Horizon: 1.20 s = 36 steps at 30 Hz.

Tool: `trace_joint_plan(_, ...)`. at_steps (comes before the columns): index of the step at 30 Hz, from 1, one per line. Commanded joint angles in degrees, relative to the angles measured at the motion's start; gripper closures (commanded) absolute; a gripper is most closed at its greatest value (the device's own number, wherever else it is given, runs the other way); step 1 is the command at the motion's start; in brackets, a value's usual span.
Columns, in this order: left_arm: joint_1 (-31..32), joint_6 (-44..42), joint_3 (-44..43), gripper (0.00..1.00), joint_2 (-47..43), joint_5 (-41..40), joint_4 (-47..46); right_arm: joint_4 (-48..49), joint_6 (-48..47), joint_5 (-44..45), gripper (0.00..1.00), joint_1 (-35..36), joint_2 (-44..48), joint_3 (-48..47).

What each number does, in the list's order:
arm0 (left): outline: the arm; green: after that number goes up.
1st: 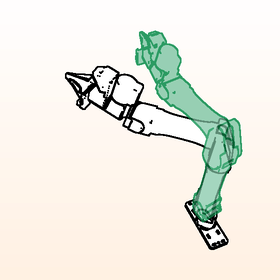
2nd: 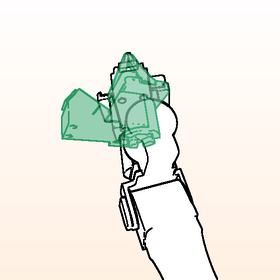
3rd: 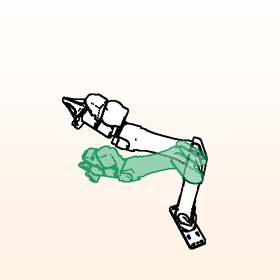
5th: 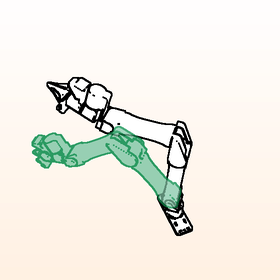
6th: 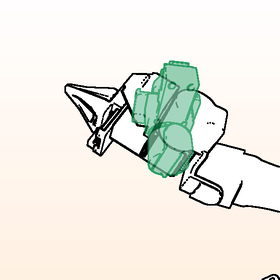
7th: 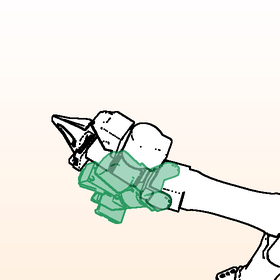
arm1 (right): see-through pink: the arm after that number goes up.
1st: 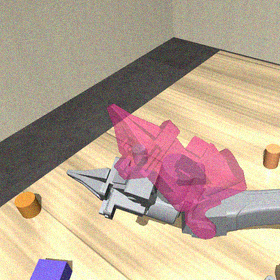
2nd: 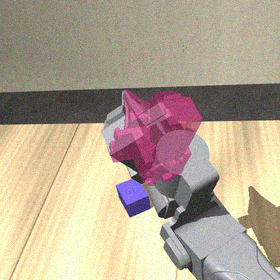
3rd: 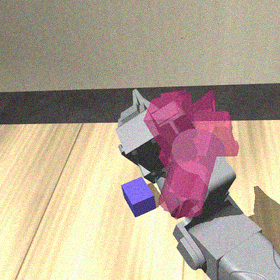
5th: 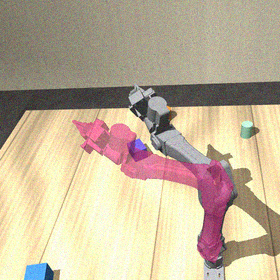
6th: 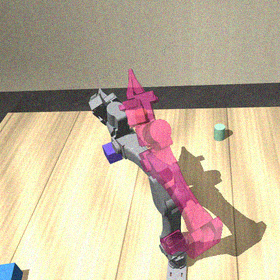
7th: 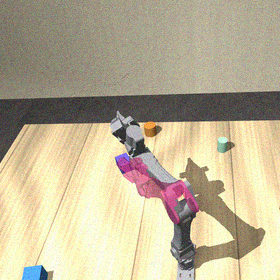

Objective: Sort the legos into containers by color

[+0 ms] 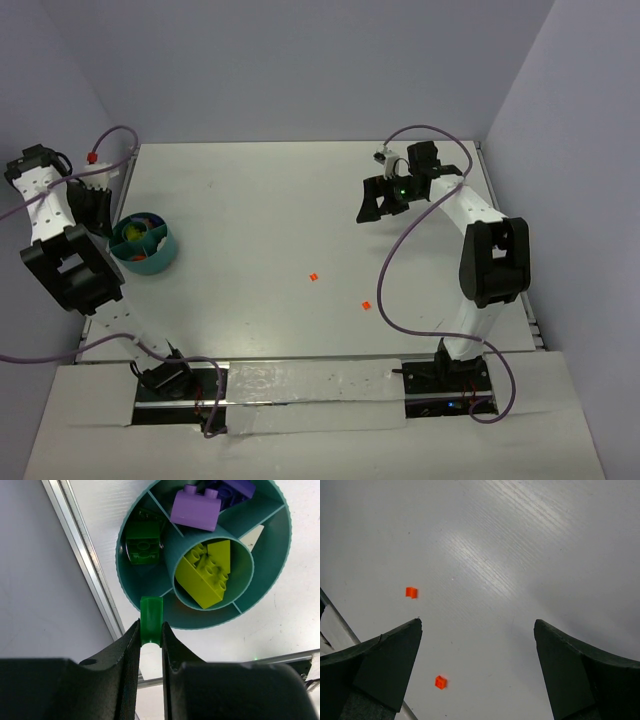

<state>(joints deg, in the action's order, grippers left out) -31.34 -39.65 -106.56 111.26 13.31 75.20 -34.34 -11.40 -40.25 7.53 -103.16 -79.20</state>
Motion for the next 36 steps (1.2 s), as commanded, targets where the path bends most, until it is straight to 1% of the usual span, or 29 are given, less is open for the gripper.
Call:
trace_joint_plan(1, 0.02, -0.19, -2.01, 0.83, 1.77, -0.39, -1.89, -0.28, -0.23, 0.31, 0.00, 0.38, -0.34, -2.68)
trace_joint_plan(3, 0.14, -0.25, -2.68, 0.82, 2.52, -0.39, -2.08, -0.47, -0.29, 0.52, 0.00, 0.38, -0.46, -2.80)
trace_joint_plan(6, 0.76, -0.25, -3.73, 0.78, 3.62, -0.22, -1.91, -0.82, -0.56, 0.96, 0.00, 0.38, -0.46, -2.98)
trace_joint_plan(17, 1.55, 0.09, -3.30, 0.67, 3.79, 0.40, -3.57, -1.17, -0.91, 1.23, 0.00, 0.56, -0.81, -3.51)
trace_joint_plan(20, 1.72, 0.01, -3.30, 0.60, 3.63, 0.32, -3.82, -1.43, -0.99, 1.23, 0.00, 0.56, -1.07, -3.94)
trace_joint_plan(21, 1.64, 0.01, -3.30, 0.57, 3.45, 0.31, -3.84, -1.43, -0.99, 1.23, 0.00, 0.56, -1.16, -3.95)
trace_joint_plan(22, 1.72, -0.07, -3.05, 0.51, 3.19, 0.23, -4.41, -1.43, -0.99, 1.15, 0.00, 0.56, -1.16, -4.03)
trace_joint_plan(23, 1.72, -0.16, -2.87, 0.49, 2.35, 0.14, -4.78, -1.43, -0.99, 1.06, 0.00, 0.64, -1.16, -4.12)
trace_joint_plan(25, 1.68, -0.08, -3.92, 0.39, 1.13, 0.73, -6.02, -1.47, -1.12, 1.01, 0.00, 0.73, -1.08, -4.07)
trace_joint_plan(26, 1.64, -0.08, -4.35, 0.38, 0.62, 0.92, -6.12, -1.52, -1.17, 1.05, 0.00, 0.73, -0.99, -4.08)
trace_joint_plan(29, 1.77, 0.62, -11.47, 0.30, -1.88, 4.81, -6.09, -1.52, -1.52, 1.33, 0.00, 0.73, -0.44, -3.68)
trace_joint_plan(31, 4.23, 0.55, -16.61, 0.26, -3.44, 7.10, -5.49, -1.52, -1.52, 1.63, 0.00, 0.66, 0.01, -3.38)
trace_joint_plan(32, 6.01, 0.54, -17.35, 0.25, -3.68, 7.47, -5.35, -1.59, -1.59, 1.67, 0.00, 0.71, 0.20, -3.27)
trace_joint_plan(33, 9.32, 0.91, -17.42, 0.25, -4.86, 7.64, -5.52, -1.61, -1.61, 1.67, 0.00, 0.73, 0.43, -3.18)
trace_joint_plan(34, 12.13, 1.42, -16.79, 0.25, -6.73, 7.87, -6.44, -1.73, -1.61, 1.67, 0.00, 0.73, 0.56, -3.03)
trace_joint_plan(36, 18.70, 3.19, -11.25, 0.24, -10.01, 7.70, -8.93, -1.98, -1.80, 1.70, 0.00, 0.73, 0.96, -2.87)
